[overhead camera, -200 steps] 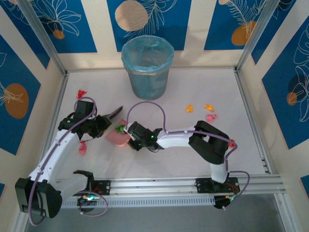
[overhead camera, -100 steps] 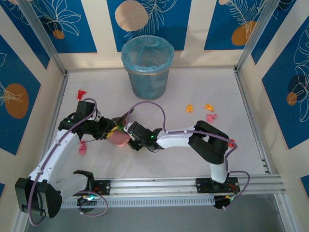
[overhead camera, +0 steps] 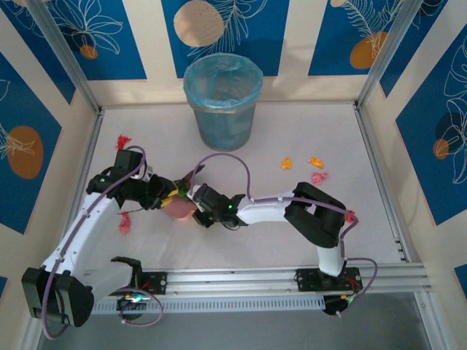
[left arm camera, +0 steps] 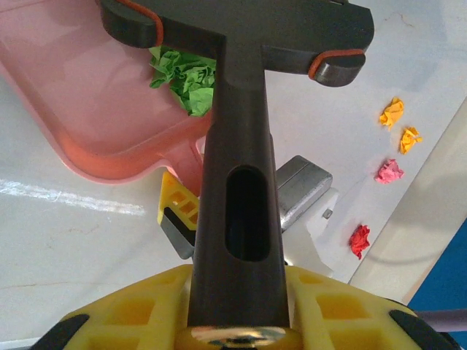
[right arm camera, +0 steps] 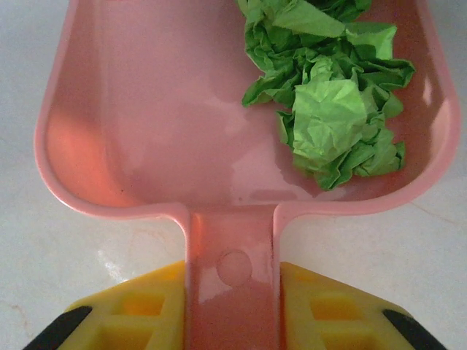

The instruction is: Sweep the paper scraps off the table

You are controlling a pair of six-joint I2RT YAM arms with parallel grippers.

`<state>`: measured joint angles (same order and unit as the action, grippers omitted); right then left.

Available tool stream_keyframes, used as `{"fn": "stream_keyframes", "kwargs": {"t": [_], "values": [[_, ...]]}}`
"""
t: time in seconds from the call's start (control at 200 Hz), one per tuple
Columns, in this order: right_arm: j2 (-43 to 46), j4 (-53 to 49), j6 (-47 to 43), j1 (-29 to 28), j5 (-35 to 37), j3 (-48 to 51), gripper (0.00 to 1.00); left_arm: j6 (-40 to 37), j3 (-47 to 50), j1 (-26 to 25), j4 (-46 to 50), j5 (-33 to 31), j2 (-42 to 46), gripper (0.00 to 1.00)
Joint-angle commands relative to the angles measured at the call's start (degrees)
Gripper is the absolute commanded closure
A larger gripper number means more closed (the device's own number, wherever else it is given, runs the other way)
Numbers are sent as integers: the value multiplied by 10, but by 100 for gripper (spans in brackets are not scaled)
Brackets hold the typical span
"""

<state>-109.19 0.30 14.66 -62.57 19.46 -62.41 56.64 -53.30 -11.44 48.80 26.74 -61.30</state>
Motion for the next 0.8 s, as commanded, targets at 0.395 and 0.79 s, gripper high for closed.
{"fn": "stream_keyframes", "kwargs": {"t": [0.395,0.79], "values": [[27,7,-29,-5,54,42,100,5,-20,-9,17,6,5,100],[43,25,-54,3,56,26,100,3,-68,-9,10,-4,8,100]]}}
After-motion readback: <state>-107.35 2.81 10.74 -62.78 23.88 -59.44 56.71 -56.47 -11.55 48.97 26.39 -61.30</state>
